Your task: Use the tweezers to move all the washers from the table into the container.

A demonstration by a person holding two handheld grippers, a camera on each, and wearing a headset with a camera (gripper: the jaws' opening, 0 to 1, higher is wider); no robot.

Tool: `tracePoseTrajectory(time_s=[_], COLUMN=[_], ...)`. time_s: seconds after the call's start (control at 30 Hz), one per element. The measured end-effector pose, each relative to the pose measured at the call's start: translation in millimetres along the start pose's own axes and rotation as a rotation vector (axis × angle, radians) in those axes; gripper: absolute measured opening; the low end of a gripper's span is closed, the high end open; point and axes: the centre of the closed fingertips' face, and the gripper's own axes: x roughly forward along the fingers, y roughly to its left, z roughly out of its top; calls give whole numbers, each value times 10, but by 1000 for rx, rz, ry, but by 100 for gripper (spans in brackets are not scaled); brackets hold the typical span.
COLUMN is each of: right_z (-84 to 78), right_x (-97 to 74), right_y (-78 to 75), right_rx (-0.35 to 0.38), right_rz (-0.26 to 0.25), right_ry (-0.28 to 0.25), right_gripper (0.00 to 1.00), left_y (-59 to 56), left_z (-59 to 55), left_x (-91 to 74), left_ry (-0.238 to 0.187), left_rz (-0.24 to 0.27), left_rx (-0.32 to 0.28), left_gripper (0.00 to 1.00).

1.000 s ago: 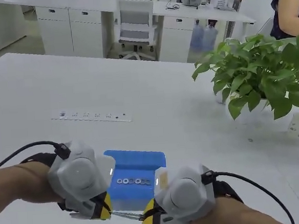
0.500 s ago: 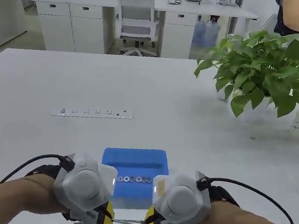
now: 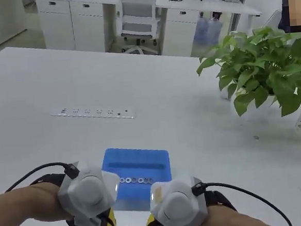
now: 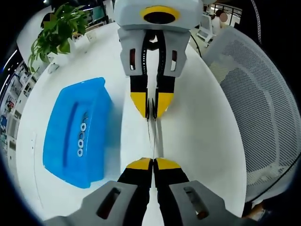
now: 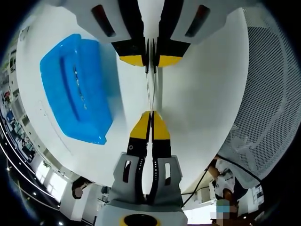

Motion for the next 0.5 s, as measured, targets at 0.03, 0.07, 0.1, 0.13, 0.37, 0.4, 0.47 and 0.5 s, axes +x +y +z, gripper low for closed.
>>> tracePoseTrajectory(time_s=[0.03, 0.07, 0.1, 0.13, 0.37, 0.4, 0.47, 0.5], right_z=[-8, -11, -16, -18, -8, -7, -4, -3], right_x=[3, 5, 8, 12, 18, 19, 18, 18], right_y=[4, 2, -1, 5, 9, 7, 6, 5], right_rx=[3, 1, 3, 10, 27, 31, 35, 36], right_rz=[3, 2, 1, 5, 13, 14, 16, 16], right_ry=[0, -1, -2, -5, -8, -9, -10, -11], right_gripper=[10, 10, 10, 10, 11, 11, 11, 11], left_y=[-3, -9, -10, -15, -47, -46, -43, -43], left_z=[-2, -8, -17, -19, -60, -76, -73, -74], left_x=[6, 16, 26, 33, 66, 73, 64, 62], left_ry=[-1, -1, 0, 1, 16, 21, 11, 9], left_rz=[-2, -6, -7, -8, -18, -16, -18, -19], left_rx=[-4, -12, -15, -17, -32, -31, -43, -47], left_gripper=[5, 6, 6, 6, 6, 6, 6, 6])
